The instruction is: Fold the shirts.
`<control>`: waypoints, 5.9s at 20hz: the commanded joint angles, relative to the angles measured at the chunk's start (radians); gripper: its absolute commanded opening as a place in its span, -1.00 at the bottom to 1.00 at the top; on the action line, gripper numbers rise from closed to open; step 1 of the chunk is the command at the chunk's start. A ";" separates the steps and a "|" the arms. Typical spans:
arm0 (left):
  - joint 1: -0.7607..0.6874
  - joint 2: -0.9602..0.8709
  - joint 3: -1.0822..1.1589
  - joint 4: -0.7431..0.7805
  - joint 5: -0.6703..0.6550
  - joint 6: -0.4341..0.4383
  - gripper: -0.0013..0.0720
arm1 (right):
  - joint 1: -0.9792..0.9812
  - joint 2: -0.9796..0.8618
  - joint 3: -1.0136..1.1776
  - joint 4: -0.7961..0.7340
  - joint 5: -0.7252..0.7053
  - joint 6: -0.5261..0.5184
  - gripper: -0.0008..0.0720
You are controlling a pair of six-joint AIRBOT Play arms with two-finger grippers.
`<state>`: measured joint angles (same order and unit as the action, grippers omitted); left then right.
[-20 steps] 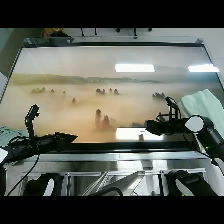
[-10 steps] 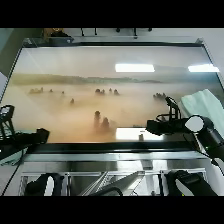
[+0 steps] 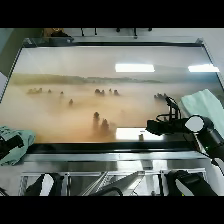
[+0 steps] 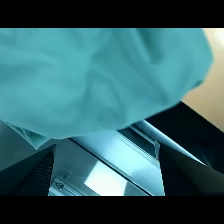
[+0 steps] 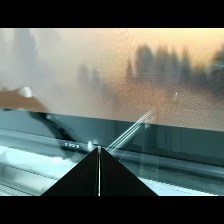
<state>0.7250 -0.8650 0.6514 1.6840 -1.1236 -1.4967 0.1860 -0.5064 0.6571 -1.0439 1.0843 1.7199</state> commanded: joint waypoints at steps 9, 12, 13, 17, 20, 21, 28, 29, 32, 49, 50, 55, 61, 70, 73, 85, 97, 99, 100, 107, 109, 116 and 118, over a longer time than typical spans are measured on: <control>0.039 -0.458 0.188 0.016 0.058 -0.004 0.96 | 0.001 0.001 0.000 0.000 0.000 0.000 -0.91; 0.002 -0.546 0.239 0.016 0.031 -0.005 0.90 | 0.001 0.001 0.000 0.000 0.000 0.000 -0.91; -0.010 -0.573 0.262 0.016 0.016 -0.005 0.39 | 0.001 0.001 0.000 0.000 0.000 0.000 -0.91; -0.064 -0.618 0.358 0.017 -0.050 0.015 -0.91 | 0.001 0.001 0.000 0.000 0.000 0.000 -0.91; -0.121 -0.617 0.451 0.016 -0.099 0.015 -0.92 | 0.000 0.001 0.000 0.000 0.000 0.000 -0.91; -0.146 -0.617 0.485 0.014 -0.128 0.015 -0.92 | 0.001 0.001 0.000 0.000 0.000 0.000 -0.91; -0.509 -0.616 0.758 -0.339 -0.257 0.052 -0.92 | 0.001 0.001 0.000 0.000 0.000 0.000 -0.91; -0.594 -0.617 0.785 -0.399 -0.250 0.052 -0.92 | 0.001 0.001 0.000 0.000 0.000 0.000 -0.91; -0.844 -0.617 0.815 -0.454 -0.173 0.036 -0.92 | 0.001 0.001 0.000 0.000 0.000 0.000 -0.91; -0.981 -0.647 0.726 -0.456 -0.248 -0.013 0.95 | -0.022 -0.031 0.001 0.000 -0.082 -0.119 -0.15; -0.947 -0.621 0.634 -0.476 -0.174 -0.010 0.95 | -0.024 -0.050 0.002 0.000 -0.104 -0.134 -0.15; -0.840 -0.602 0.384 -0.796 0.239 0.156 0.95 | -0.024 -0.183 0.008 0.012 -0.276 -0.161 -0.14; -0.882 -0.821 0.520 -0.979 0.280 0.293 0.95 | -0.023 -0.455 0.142 0.212 -0.351 -0.385 -0.14; -0.882 -0.951 0.743 -0.960 0.018 0.425 -0.91 | -0.024 -0.817 0.515 0.395 -0.352 -0.599 0.24; -0.882 -0.951 0.772 -0.862 -0.068 0.446 -0.91 | -0.024 -0.927 0.676 0.407 -0.352 -0.600 0.23; -0.885 -0.952 0.772 -0.866 -0.078 0.461 -0.91 | -0.019 -1.222 0.851 0.982 -0.304 -0.880 0.22; -0.837 -0.854 0.926 -0.872 -0.225 0.431 -0.91 | -0.016 -1.104 1.139 1.005 -0.156 -0.939 -0.92; -0.797 -0.761 1.051 -0.872 -0.258 0.403 -0.91 | -0.045 -0.982 1.179 0.976 -0.155 -0.940 -0.92; -0.776 -0.708 1.127 -0.872 -0.270 0.388 -0.91 | -0.064 -0.903 1.191 0.959 -0.155 -0.951 -0.92; -0.699 -0.323 1.485 -0.872 -0.174 0.370 -0.91 | -0.103 -0.332 1.195 0.616 -0.282 -0.964 -0.92; -0.678 -0.171 1.397 -0.871 -0.023 0.377 -0.91 | -0.103 -0.232 1.195 0.546 -0.299 -0.964 -0.92; -0.667 -0.033 1.216 -0.869 0.122 0.453 -0.91 | -0.103 -0.232 1.193 0.505 -0.195 -0.918 -0.92; -0.703 -0.118 1.161 -0.873 0.087 0.453 -0.91 | -0.103 -0.307 1.191 0.446 -0.110 -0.841 -0.92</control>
<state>0.0471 -0.9340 1.8812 0.8124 -1.0386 -1.0557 0.0830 -0.7563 1.8500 -0.5282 0.8795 0.7956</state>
